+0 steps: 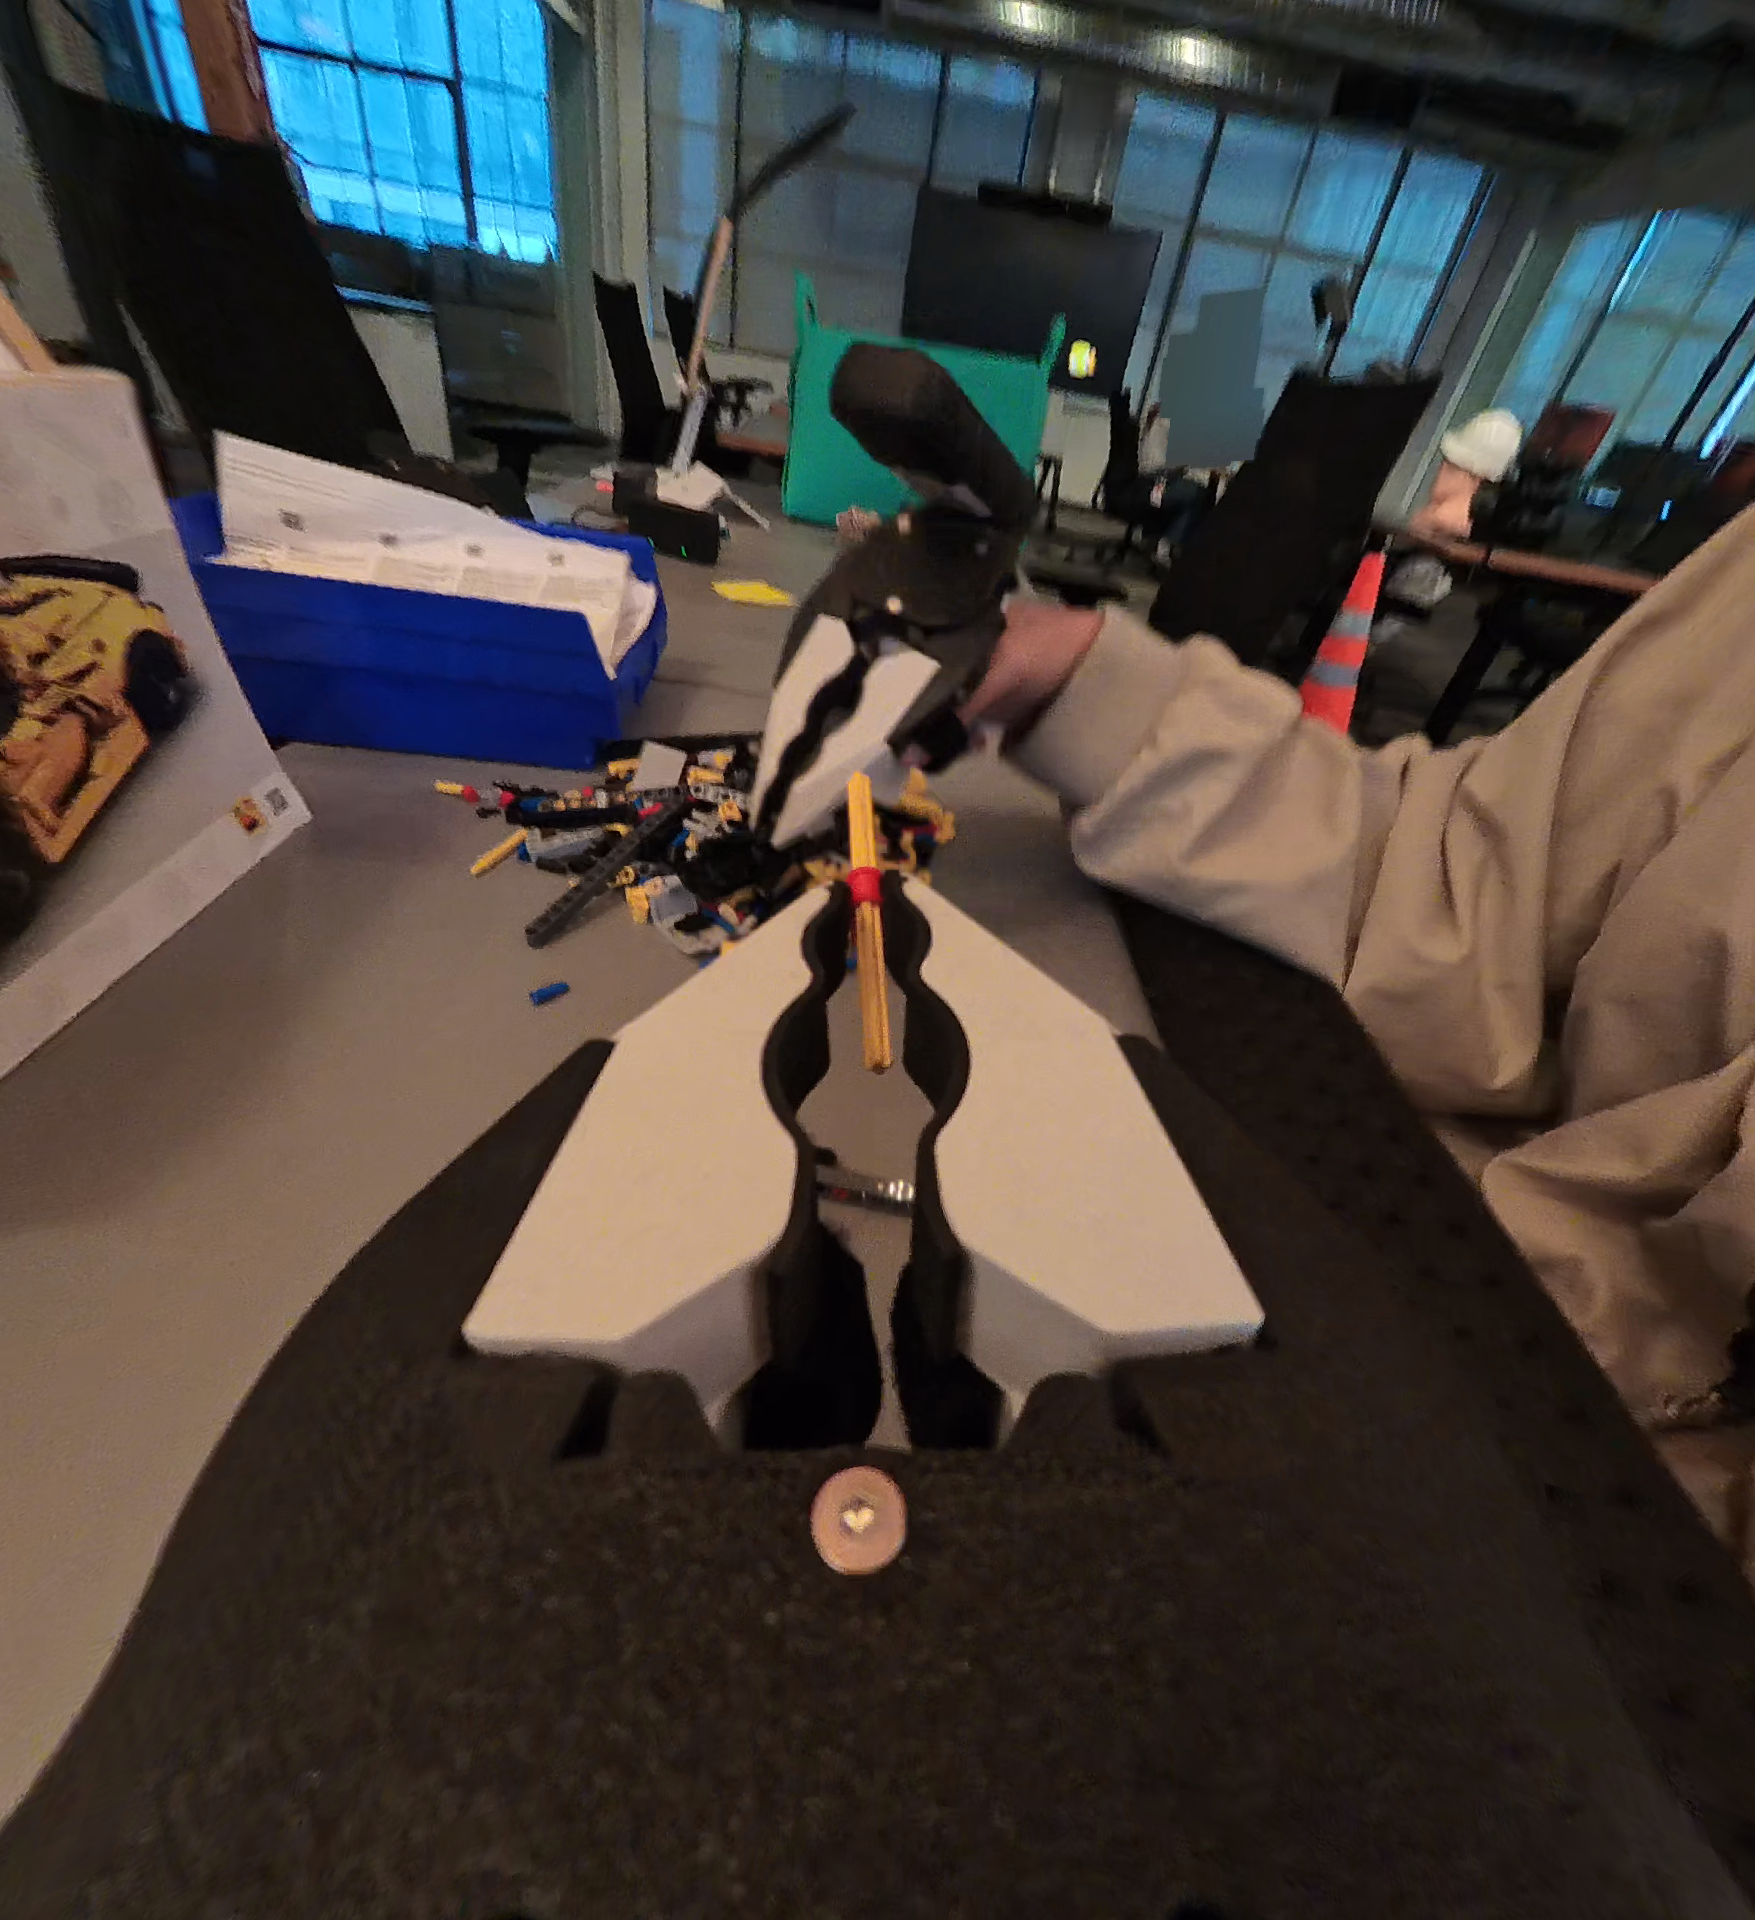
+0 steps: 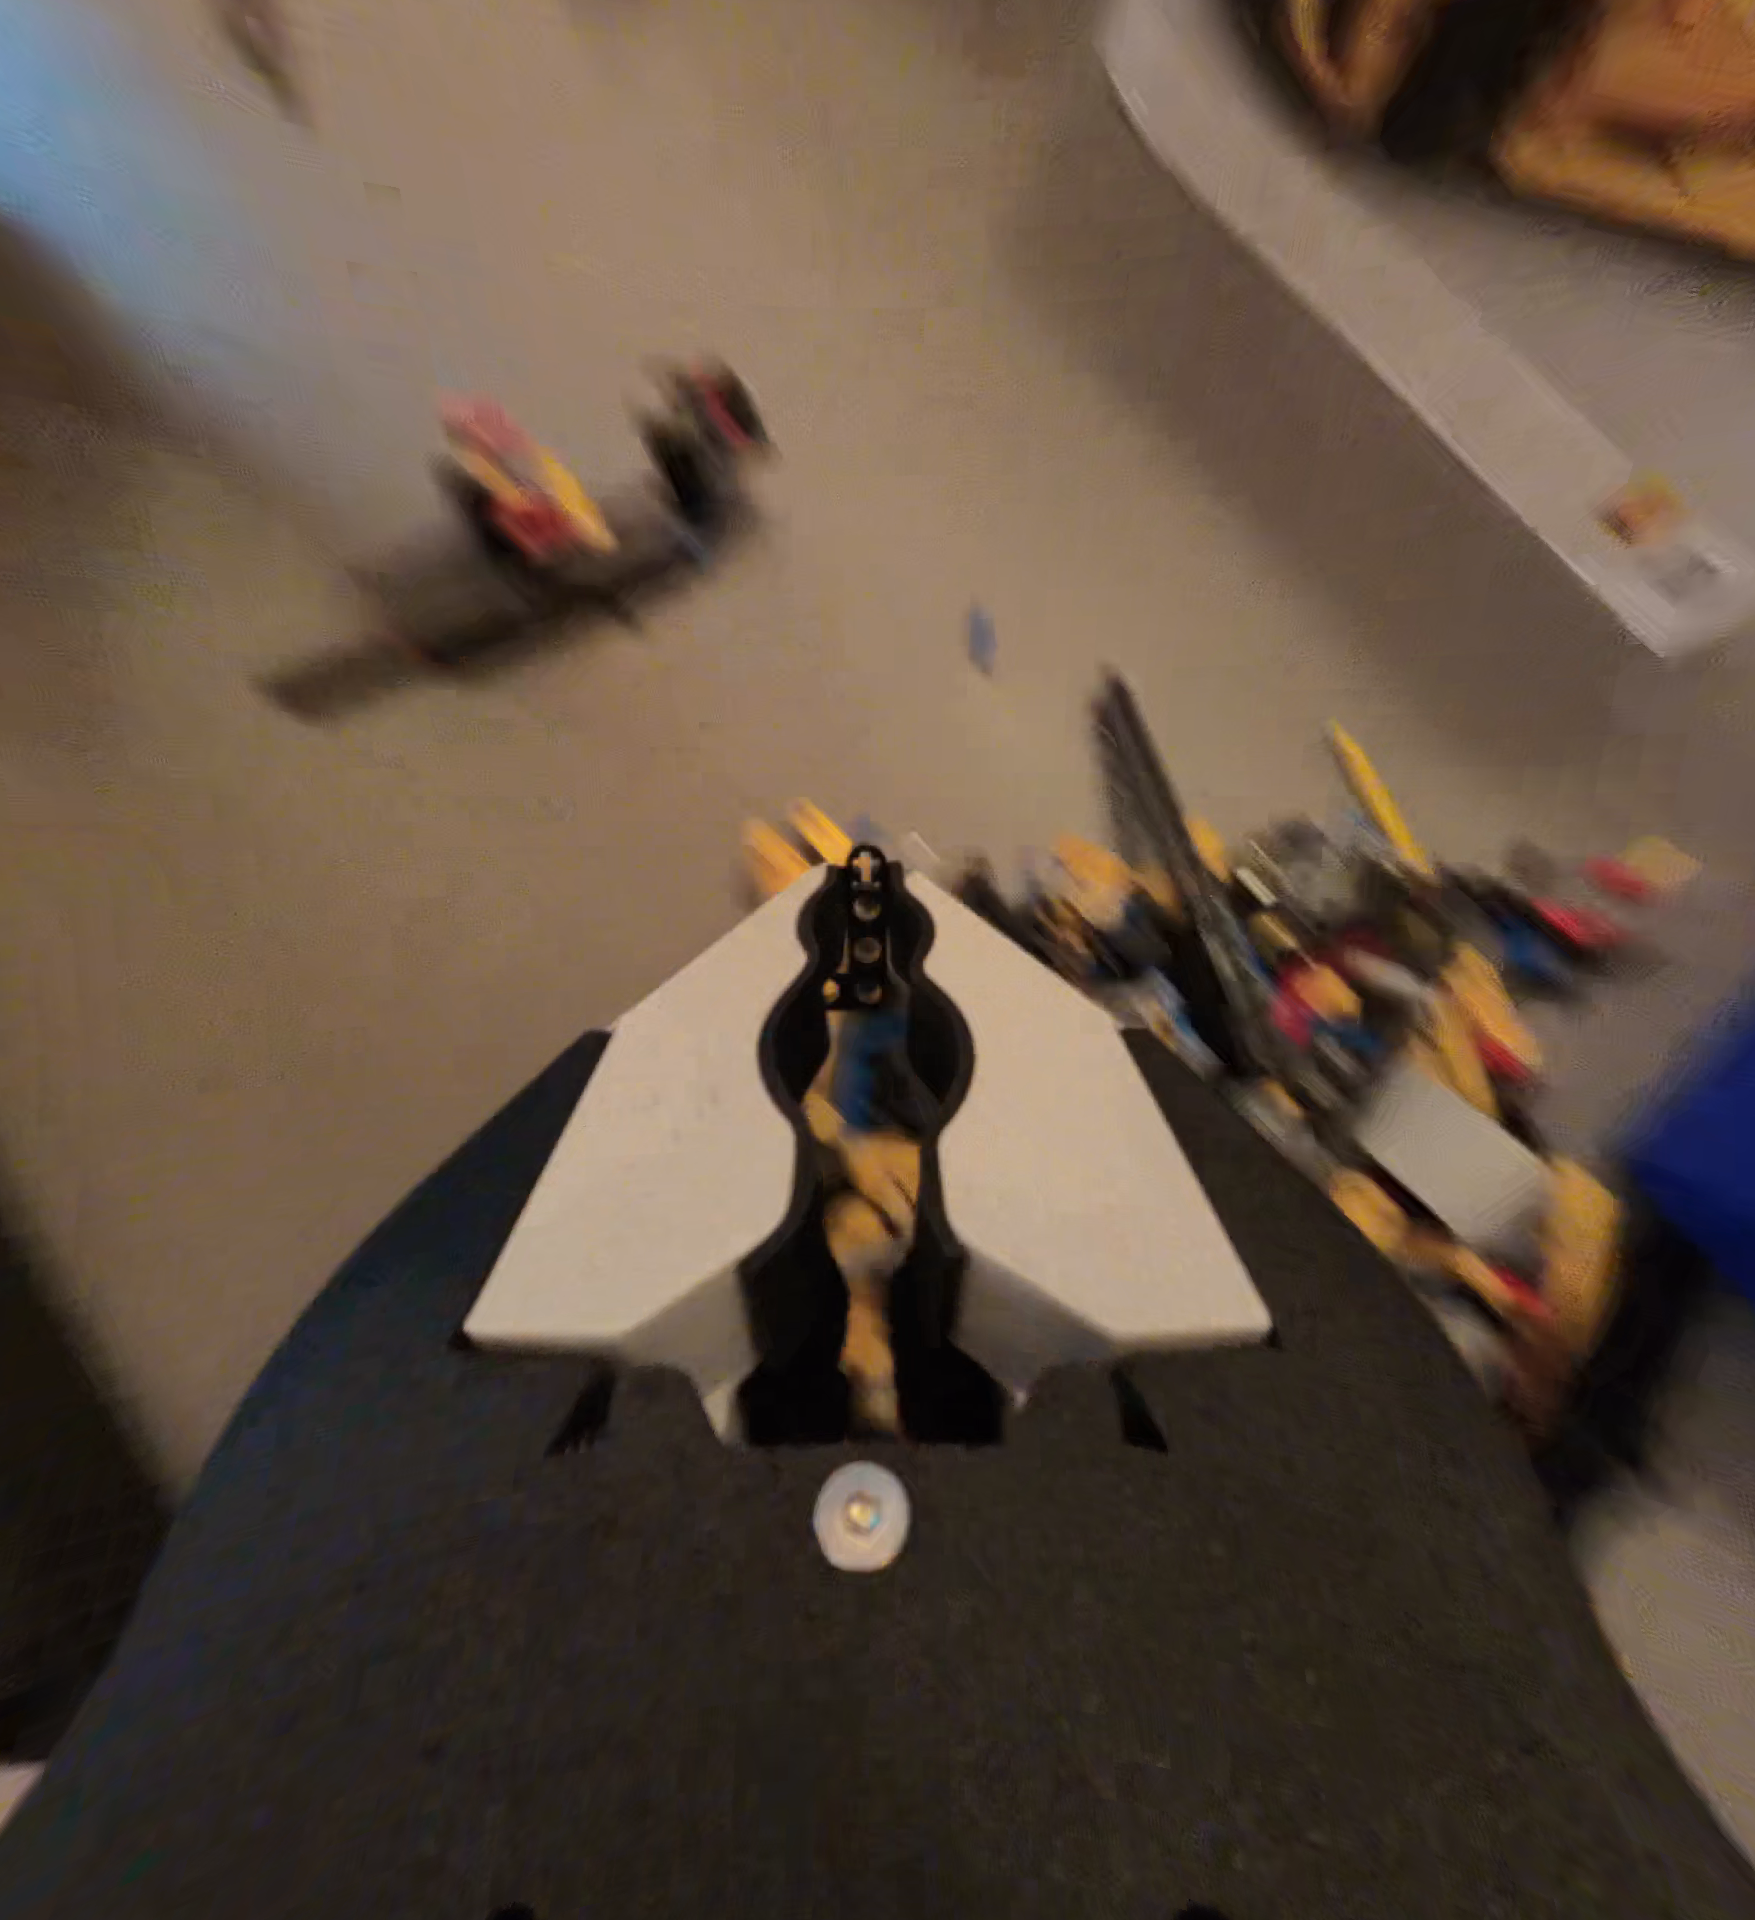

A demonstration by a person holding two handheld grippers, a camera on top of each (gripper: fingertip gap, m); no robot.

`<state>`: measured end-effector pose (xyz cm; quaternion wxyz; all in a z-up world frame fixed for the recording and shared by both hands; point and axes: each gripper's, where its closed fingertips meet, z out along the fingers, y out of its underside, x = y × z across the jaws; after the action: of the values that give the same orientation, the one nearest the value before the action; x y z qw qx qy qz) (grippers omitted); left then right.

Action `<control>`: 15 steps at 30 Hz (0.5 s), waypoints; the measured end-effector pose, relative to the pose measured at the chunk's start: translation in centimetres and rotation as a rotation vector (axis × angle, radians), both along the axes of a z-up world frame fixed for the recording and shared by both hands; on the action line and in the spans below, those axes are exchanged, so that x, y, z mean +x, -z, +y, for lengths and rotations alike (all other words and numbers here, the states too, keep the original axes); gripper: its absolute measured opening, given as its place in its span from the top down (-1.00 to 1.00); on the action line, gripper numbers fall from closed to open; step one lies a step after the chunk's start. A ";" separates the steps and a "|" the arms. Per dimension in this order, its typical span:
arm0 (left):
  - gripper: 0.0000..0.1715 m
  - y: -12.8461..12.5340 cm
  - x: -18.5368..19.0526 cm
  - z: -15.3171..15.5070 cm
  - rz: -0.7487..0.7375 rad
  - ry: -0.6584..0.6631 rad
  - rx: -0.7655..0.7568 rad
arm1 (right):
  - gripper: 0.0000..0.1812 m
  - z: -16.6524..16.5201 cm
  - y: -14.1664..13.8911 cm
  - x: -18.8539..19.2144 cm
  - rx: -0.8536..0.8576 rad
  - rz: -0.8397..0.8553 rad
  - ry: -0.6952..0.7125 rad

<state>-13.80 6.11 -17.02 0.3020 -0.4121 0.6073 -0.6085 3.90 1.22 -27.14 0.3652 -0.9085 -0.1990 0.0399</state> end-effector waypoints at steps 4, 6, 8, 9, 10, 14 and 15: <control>0.93 1.1 0.7 -1.8 0.012 0.042 0.028 | 0.85 -2.3 0.8 4.2 -0.054 -0.165 0.126; 0.93 1.5 0.8 -2.5 0.008 0.062 0.041 | 0.74 -2.1 0.1 4.0 -0.028 -0.124 0.133; 0.93 1.6 0.9 -2.8 0.000 0.068 0.055 | 0.72 -0.6 -2.6 1.2 0.118 -0.016 0.058; 0.93 1.6 0.9 -2.9 -0.004 0.070 0.060 | 0.72 0.0 -4.5 -1.7 0.203 0.089 -0.031; 0.93 1.5 0.9 -3.0 -0.008 0.072 0.066 | 0.73 0.2 -6.3 -5.1 0.274 0.215 -0.142; 0.93 1.5 0.6 -3.6 -0.018 0.089 0.100 | 0.68 0.2 -9.3 -14.4 0.351 0.454 -0.429; 0.93 1.7 0.6 -3.8 -0.013 0.095 0.113 | 0.69 0.6 -9.1 -15.2 0.353 0.444 -0.434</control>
<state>-13.24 2.34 -18.70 0.2997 -0.3612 0.6575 -0.5894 -11.28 1.85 -18.02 0.5337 -0.7373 -0.3070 0.2781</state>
